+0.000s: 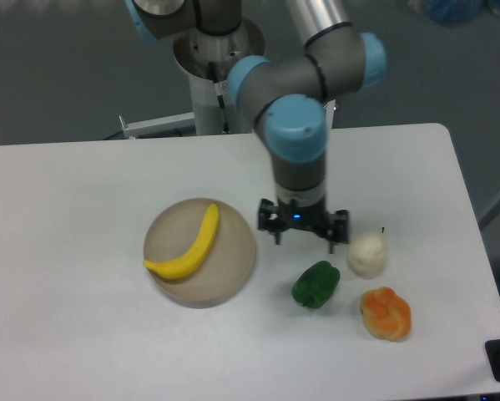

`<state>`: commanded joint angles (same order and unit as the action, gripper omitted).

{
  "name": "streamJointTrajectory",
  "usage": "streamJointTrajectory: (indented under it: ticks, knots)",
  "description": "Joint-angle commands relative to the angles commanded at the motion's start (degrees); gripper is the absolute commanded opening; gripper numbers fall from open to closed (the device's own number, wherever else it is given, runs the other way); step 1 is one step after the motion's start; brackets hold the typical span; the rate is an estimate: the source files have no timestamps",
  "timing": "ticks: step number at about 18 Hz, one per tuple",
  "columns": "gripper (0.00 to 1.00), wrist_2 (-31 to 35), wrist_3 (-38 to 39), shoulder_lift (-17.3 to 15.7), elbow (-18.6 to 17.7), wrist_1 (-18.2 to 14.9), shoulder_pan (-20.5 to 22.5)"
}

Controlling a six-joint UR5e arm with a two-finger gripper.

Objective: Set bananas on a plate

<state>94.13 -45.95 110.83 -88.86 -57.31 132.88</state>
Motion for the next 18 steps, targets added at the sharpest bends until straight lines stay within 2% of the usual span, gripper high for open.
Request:
streamJointTrajectory:
  ticks: [5,11,14,18]
  knots:
    - [1.0,0.35,-7.21,2.9,4.3,-0.09,3.17]
    - [1.0,1.76,-9.68,8.43,12.12,-0.61,3.53]
    - [1.0,5.52,-10.99,10.89,14.93,-0.7,3.09]
    - [1.0,6.24,-13.46,13.53,18.18,-0.61,2.74]
